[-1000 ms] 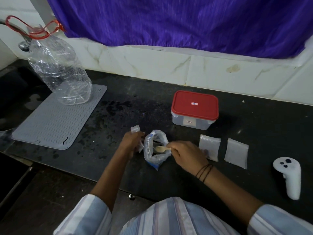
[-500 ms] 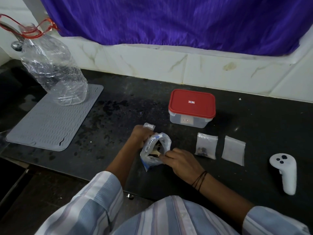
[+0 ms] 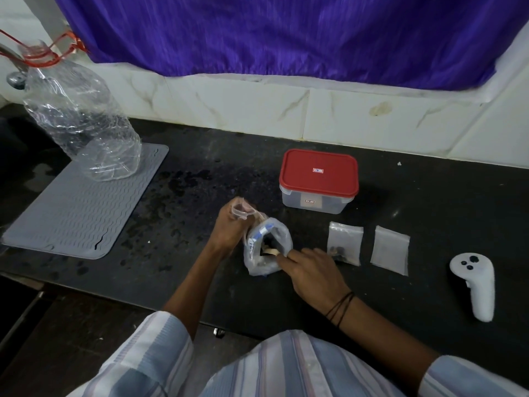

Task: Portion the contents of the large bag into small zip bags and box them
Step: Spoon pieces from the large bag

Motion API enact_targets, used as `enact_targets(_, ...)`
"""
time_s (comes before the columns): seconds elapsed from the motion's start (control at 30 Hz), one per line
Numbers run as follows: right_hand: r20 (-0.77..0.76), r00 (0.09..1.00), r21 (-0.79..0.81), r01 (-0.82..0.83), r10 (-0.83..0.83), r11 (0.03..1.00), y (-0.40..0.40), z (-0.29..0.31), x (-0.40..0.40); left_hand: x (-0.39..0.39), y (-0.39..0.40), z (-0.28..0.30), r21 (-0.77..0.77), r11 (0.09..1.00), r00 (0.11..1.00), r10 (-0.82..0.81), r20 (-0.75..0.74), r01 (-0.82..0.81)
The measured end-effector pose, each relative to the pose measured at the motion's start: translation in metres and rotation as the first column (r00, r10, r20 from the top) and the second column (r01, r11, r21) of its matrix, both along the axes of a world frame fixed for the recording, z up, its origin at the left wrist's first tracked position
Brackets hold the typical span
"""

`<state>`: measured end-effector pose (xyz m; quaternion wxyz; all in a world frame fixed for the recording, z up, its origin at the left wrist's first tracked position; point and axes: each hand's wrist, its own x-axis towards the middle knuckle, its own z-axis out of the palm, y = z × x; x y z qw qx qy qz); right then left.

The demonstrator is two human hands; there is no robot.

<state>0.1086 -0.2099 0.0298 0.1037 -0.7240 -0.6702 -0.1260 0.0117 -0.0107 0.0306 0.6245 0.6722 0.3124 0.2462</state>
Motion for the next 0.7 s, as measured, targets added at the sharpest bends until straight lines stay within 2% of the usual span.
enact_targets(0.17,-0.025,0.999,0.144,0.028,-0.024,0.989,-0.005,-0.002,-0.002,0.003,-0.002,0.004,-0.261,0.96,0.994,0.108,0.02,-0.099)
enact_targets(0.33,0.023,0.997,0.203,0.074,-0.08,0.976,0.001,-0.001,0.005,0.003,-0.006,0.007,-0.298,0.955,0.995,0.038,0.09,-0.009)
enact_targets(0.47,0.004,0.998,0.1,0.068,-0.069,0.993,0.003,-0.002,0.008,0.01,-0.009,0.007,-0.287,0.952,0.994,0.109,-0.004,-0.106)
enact_targets(0.57,-0.061,0.998,-0.035,0.033,-0.035,0.999,0.005,0.0,0.006,0.013,-0.009,0.01,-0.28,0.954,0.994,0.108,-0.012,-0.107)
enact_targets(0.7,-0.194,0.972,-0.2,0.095,-0.134,0.975,0.01,0.014,0.002,0.014,-0.01,0.01,-0.276,0.944,0.984,0.168,-0.062,-0.179)
